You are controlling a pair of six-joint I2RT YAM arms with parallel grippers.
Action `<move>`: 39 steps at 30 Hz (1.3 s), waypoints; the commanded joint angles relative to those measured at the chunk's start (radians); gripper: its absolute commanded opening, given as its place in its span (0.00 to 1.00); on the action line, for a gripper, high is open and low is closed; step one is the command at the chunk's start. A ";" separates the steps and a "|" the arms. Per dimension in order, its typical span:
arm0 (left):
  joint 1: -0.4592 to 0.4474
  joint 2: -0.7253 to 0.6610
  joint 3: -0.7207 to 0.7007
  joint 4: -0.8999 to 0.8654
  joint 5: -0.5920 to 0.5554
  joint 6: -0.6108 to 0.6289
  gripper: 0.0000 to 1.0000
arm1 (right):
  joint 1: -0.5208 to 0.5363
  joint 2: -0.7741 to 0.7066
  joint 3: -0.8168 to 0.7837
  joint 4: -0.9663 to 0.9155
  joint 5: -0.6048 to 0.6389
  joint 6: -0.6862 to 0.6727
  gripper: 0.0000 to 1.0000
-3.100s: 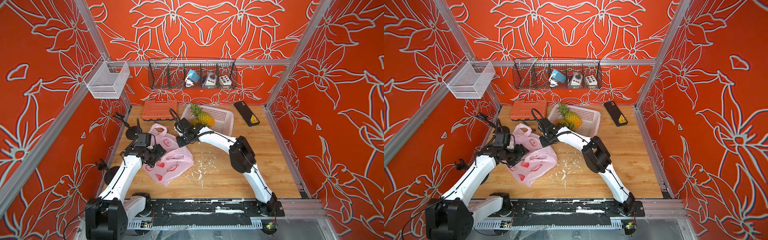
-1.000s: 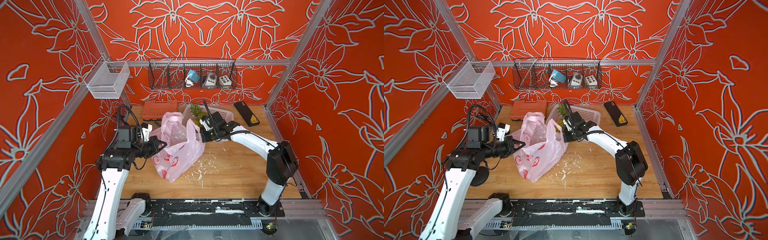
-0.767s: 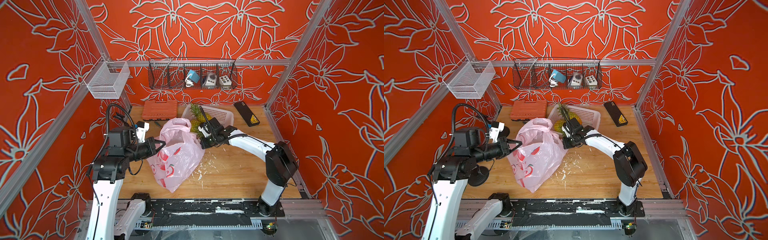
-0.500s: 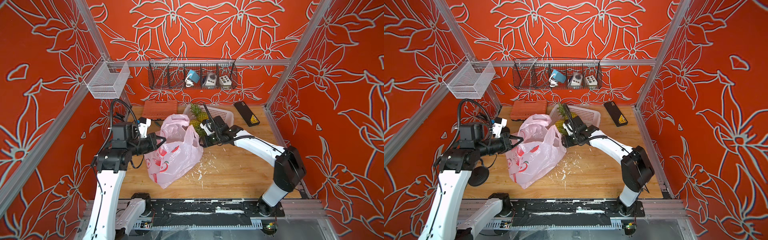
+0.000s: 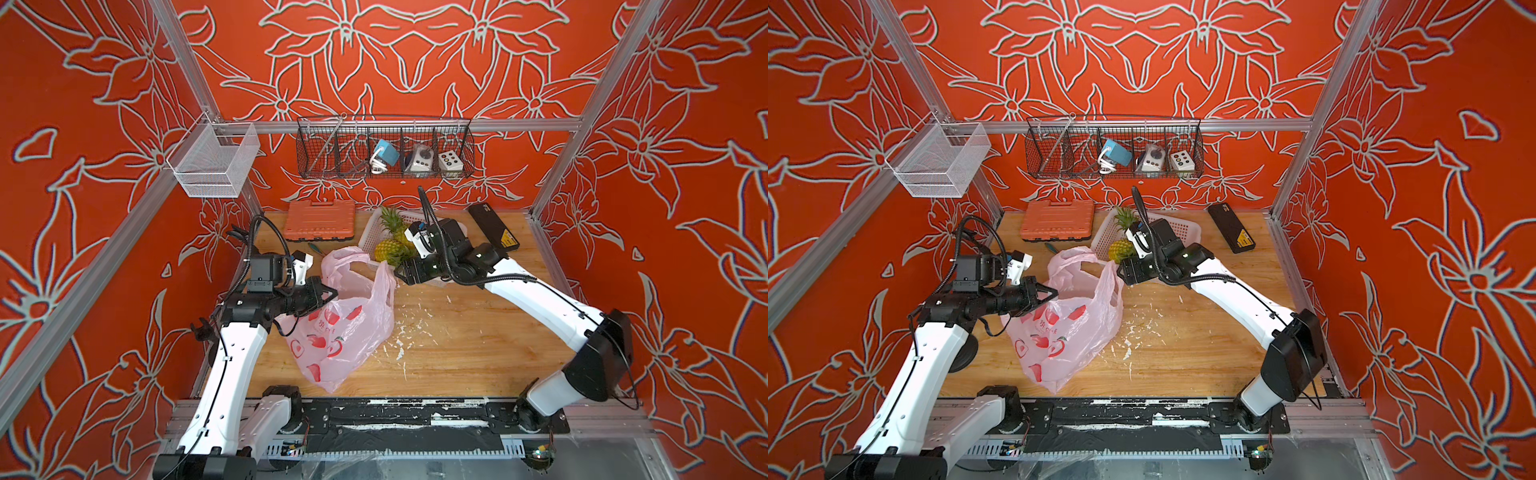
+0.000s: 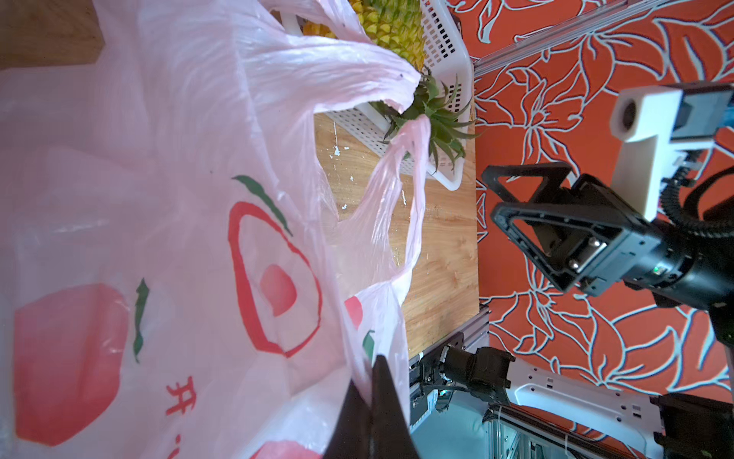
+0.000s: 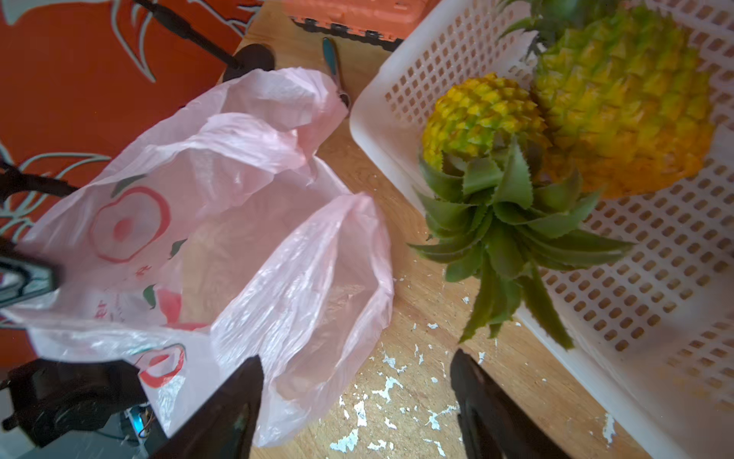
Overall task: Place the pineapple into a plastic bag & tie a knot
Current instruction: Pick up the pineapple from the basket.
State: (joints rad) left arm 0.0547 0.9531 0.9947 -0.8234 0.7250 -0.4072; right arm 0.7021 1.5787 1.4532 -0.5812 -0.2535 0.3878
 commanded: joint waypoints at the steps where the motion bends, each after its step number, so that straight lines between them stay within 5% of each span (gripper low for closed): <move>1: 0.005 -0.011 0.015 0.015 0.020 0.020 0.00 | -0.026 0.048 0.106 -0.081 0.201 -0.012 0.87; 12: 0.006 -0.008 -0.001 0.028 0.050 0.023 0.00 | -0.082 0.450 0.473 -0.271 0.183 0.010 0.97; 19: 0.006 -0.004 -0.001 0.017 0.051 0.032 0.00 | -0.076 0.448 0.338 -0.125 0.035 0.049 0.89; 24: 0.005 0.003 -0.005 0.023 0.050 0.038 0.00 | -0.078 0.528 0.384 -0.147 -0.014 0.059 0.69; 28: 0.006 0.009 -0.002 0.015 0.053 0.042 0.00 | -0.079 0.567 0.398 -0.160 -0.049 0.060 0.38; 31: 0.006 0.006 -0.002 0.016 0.048 0.044 0.00 | -0.085 0.542 0.370 -0.129 -0.058 0.071 0.03; 39: 0.006 0.029 0.001 0.031 0.048 0.047 0.00 | -0.123 0.359 0.413 -0.099 -0.090 0.032 0.00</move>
State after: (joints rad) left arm 0.0555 0.9779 0.9947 -0.8055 0.7616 -0.3851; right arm 0.5873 2.0495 1.8477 -0.6807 -0.3000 0.4530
